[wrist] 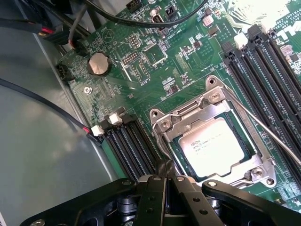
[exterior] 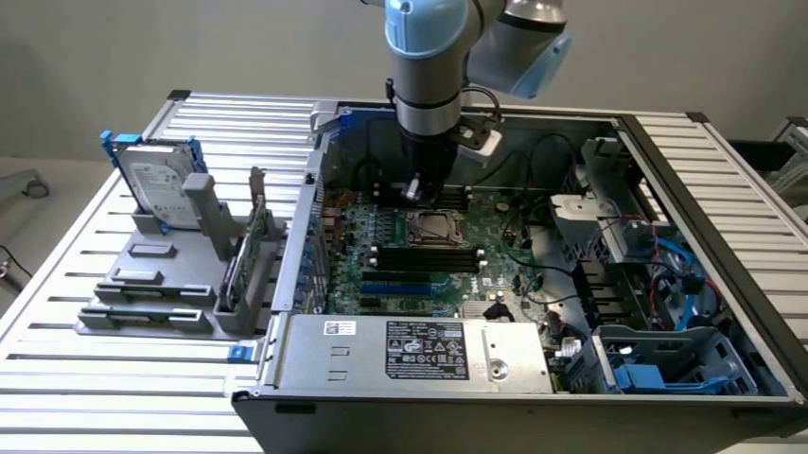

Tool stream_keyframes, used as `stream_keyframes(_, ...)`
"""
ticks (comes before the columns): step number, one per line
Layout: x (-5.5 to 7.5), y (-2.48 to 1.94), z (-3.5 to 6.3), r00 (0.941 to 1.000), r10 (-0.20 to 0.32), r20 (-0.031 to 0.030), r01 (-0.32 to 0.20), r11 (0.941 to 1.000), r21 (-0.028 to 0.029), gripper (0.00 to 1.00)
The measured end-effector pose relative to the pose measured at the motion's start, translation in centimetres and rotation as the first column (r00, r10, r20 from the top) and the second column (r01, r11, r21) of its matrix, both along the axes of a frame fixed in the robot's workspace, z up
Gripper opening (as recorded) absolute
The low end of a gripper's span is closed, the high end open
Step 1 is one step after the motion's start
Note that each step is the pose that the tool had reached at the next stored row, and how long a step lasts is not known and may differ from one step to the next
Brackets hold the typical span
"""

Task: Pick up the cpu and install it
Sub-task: 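Install the first cpu locking lever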

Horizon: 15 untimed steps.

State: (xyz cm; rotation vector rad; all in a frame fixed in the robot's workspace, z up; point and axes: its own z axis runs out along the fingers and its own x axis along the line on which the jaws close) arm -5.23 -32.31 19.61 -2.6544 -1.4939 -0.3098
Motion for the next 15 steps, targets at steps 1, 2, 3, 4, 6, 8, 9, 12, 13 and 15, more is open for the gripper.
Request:
stream_keyframes(1, 0.02, 0.0, 0.0, 1.0, 0.001, 0.0, -0.001, 1.0, -0.0011, 0.11)
stream_keyframes(2, 0.04, 0.0, 0.0, 1.0, 0.003, 0.0, -0.003, 1.0, -0.002, 0.11)
stream_keyframes(3, 0.06, 0.0, 0.0, 1.0, 0.004, 0.0, -0.004, 1.0, -0.0031, 0.11)
stream_keyframes(4, 0.08, 0.0, 0.0, 1.0, 0.005, 0.0, -0.005, 1.0, -0.0041, 0.11)
stream_keyframes(6, 0.12, 0.0, 0.0, 1.0, 0.008, 0.0, -0.008, 1.0, -0.0055, 0.11)
stream_keyframes(8, 0.18, 0.0, 0.0, 0.9999, 0.011, 0.0, -0.011, 0.9999, -0.0061, 0.11)
stream_keyframes(9, 0.2, 0.0, -0.01, 0.9999, 0.013, -0.0001, -0.013, 0.9999, -0.0062, 0.11)
stream_keyframes(12, 0.27, 0.0, -0.03, 0.9998, 0.018, -0.0002, -0.018, 0.9998, -0.0065, 0.11)
stream_keyframes(13, 0.3, 0.0, -0.05, 0.9998, 0.02, -0.0001, -0.02, 0.9998, -0.0063, 0.11)
stream_keyframes(15, 0.36, 0.0, -0.08, 0.9997, 0.024, -0.0001, -0.024, 0.9997, -0.0064, 0.11)
